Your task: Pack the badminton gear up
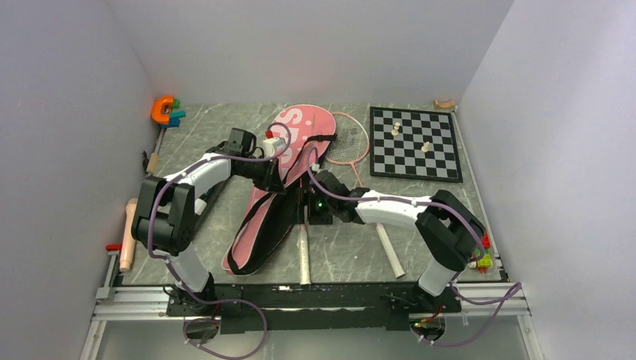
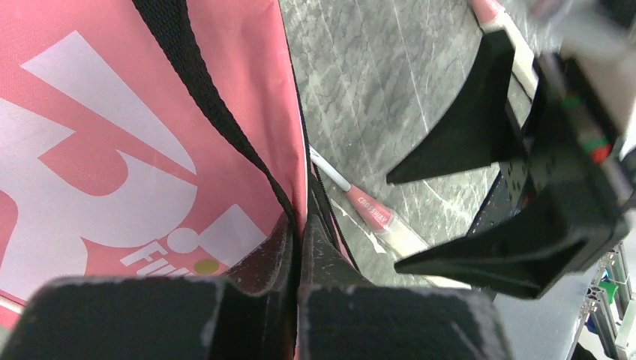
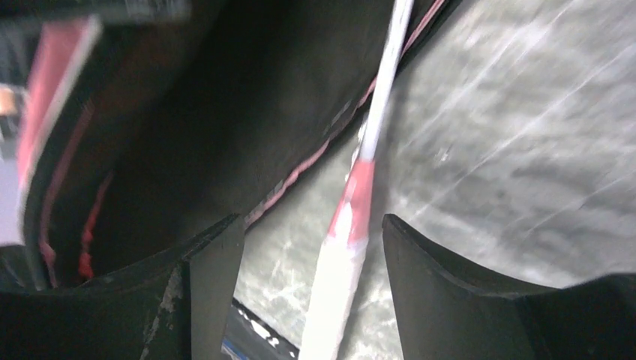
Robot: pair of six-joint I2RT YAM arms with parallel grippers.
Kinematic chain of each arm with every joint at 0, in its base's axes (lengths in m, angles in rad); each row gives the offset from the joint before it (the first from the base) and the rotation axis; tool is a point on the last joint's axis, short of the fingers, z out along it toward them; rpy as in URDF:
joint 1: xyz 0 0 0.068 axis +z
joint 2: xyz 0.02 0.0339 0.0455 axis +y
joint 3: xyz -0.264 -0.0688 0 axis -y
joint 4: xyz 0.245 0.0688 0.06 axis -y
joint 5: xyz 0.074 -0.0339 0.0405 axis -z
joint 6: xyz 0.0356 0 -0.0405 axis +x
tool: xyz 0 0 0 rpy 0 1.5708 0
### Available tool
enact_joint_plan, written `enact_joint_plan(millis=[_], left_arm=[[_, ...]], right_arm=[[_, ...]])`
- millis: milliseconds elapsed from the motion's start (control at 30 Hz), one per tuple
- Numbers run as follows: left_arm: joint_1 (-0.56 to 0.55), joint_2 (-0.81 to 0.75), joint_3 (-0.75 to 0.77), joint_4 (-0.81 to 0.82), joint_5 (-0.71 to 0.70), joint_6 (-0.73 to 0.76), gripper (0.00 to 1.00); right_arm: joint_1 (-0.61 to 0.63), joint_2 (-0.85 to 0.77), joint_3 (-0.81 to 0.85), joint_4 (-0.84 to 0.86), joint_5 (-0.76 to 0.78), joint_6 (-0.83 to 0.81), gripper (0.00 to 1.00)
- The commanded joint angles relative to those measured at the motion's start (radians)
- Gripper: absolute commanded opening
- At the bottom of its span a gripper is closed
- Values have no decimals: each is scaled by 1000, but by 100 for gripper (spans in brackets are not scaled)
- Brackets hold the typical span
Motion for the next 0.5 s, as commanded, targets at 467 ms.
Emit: enact_joint_plan(millis=[467], left_arm=[[-12, -12, 12, 34, 49, -11, 0]], right_arm=[[147, 61, 87, -233, 136, -127, 51]])
